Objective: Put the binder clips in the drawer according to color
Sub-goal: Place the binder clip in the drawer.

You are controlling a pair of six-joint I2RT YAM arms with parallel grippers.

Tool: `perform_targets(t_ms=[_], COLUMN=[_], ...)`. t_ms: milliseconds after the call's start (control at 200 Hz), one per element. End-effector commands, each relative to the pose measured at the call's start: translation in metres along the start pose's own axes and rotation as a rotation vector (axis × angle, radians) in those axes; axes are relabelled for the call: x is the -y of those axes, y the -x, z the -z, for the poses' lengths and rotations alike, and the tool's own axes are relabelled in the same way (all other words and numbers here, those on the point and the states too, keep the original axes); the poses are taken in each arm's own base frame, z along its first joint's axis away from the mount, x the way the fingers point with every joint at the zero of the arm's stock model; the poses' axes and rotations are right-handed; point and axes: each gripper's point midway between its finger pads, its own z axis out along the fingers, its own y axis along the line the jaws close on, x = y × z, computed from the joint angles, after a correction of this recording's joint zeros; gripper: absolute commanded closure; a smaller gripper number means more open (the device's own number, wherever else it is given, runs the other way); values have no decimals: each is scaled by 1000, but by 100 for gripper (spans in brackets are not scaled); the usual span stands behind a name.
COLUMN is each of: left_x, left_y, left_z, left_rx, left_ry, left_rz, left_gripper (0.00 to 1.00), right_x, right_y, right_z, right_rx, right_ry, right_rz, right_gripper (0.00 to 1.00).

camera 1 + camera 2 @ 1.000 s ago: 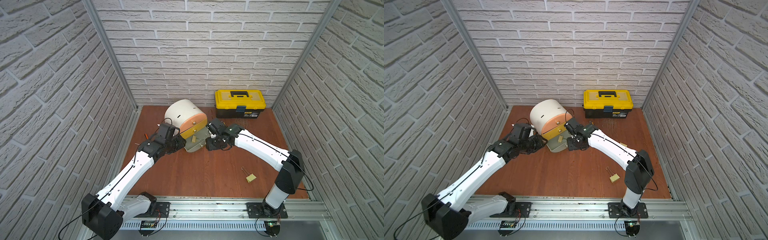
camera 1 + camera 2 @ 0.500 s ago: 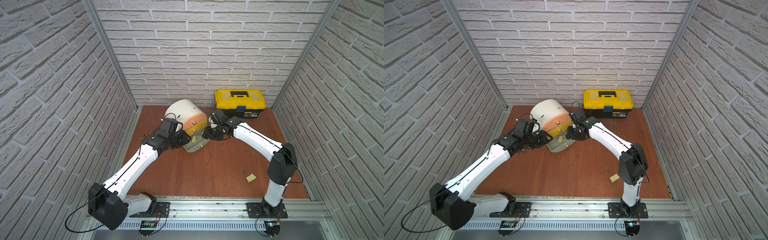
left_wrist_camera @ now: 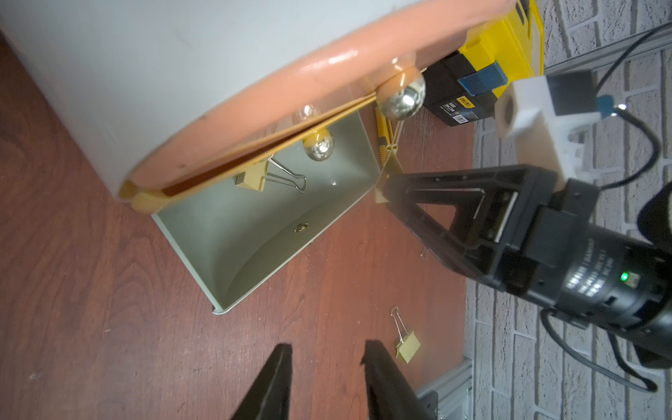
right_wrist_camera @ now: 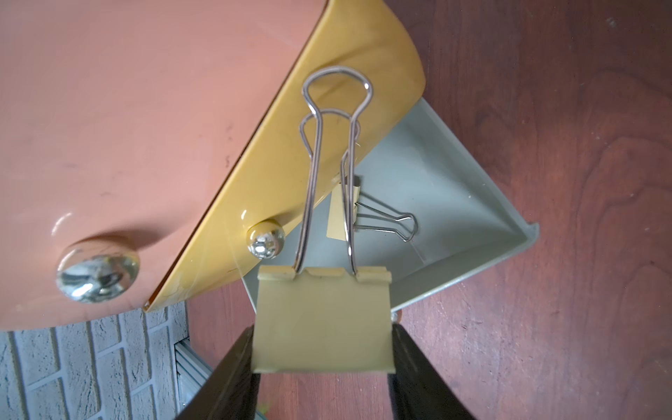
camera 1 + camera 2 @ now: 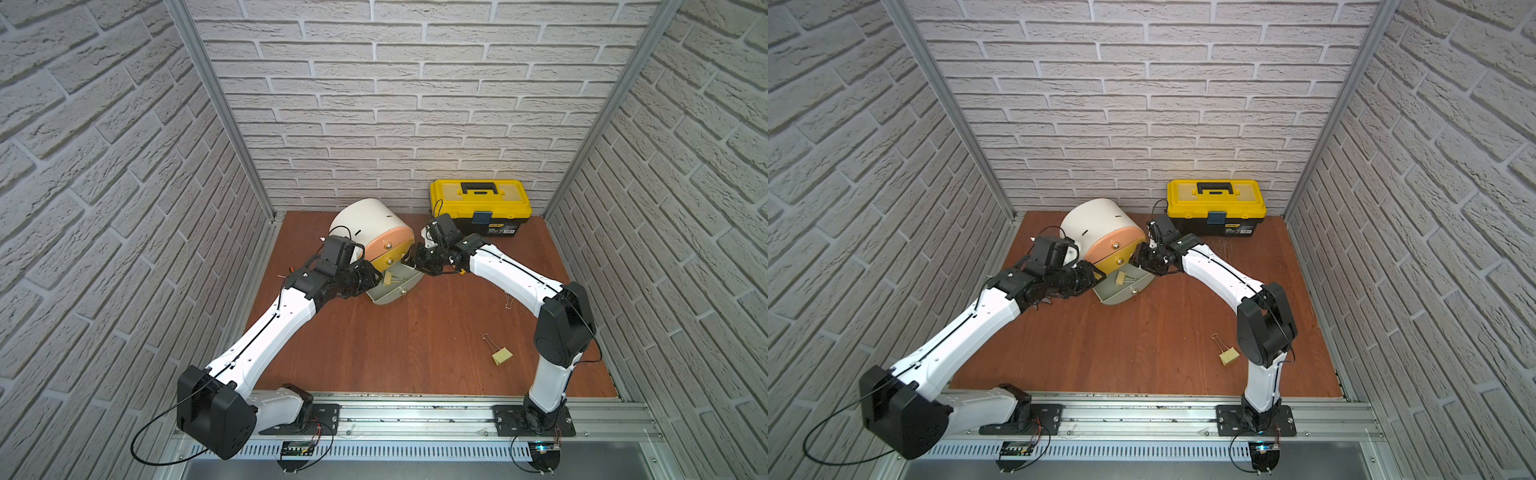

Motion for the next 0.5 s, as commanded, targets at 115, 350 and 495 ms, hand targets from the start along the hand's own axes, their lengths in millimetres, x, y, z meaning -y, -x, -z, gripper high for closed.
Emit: perform_targets(t_ms=[115,350,495], left_x=[10,11,12], left_y=[8,8,9], left_z=[8,7,8], left_rx=[31,29,29], left_ry=[-37,-37,-40], left_rz=[-26,-24,-24], left_gripper=[62,62,62], right_x=[-5,-5,-5], right_y=[9,9,10], right_z=[-8,-9,-9], right_rx=[14,15,11], right_ry=[37,40,41], right_rz=[-19,-20,-20], right_gripper=[55,41,37])
